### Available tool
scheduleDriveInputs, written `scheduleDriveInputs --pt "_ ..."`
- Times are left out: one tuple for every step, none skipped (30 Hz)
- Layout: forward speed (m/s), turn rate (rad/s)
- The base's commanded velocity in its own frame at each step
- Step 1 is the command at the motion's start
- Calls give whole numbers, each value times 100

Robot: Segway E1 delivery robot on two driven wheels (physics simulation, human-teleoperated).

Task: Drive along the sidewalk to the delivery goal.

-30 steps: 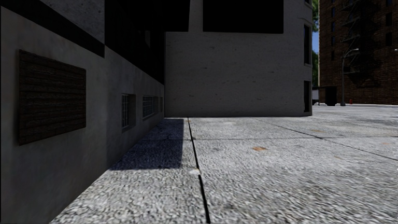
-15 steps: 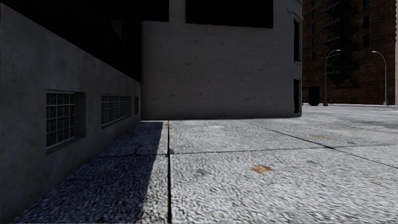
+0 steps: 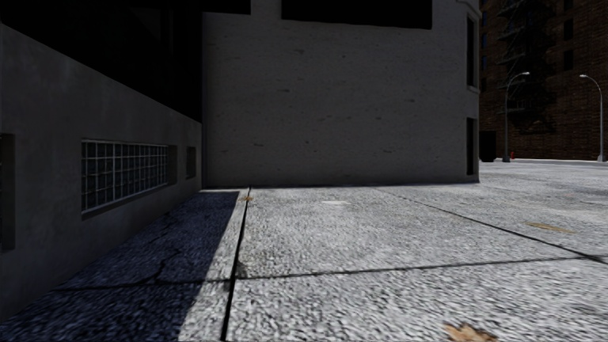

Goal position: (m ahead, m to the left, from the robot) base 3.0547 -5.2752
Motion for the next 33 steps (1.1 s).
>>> scheduleDriveInputs --pt "200 -26" --pt "200 -45" --pt "200 -58" --pt "200 -74" --pt "200 -74" --pt "200 -92" --pt "200 -97" --pt "200 -98" --pt "200 -99" --pt "200 -99" --pt "200 -101" --pt "200 -120" --pt "200 -120" --pt "200 -120" --pt "200 -120" --pt "200 -120" --pt "200 -120" --pt "200 -120" --pt "200 -120" --pt "200 -120" --pt "200 -120" --pt "200 -120" --pt "200 -120" --pt "200 -120" --pt "200 -120" --pt "200 -120" --pt "200 -120" --pt "200 -120" --pt "200 -120" --pt "200 -120" --pt "200 -120" --pt "200 -120" --pt "200 -120"
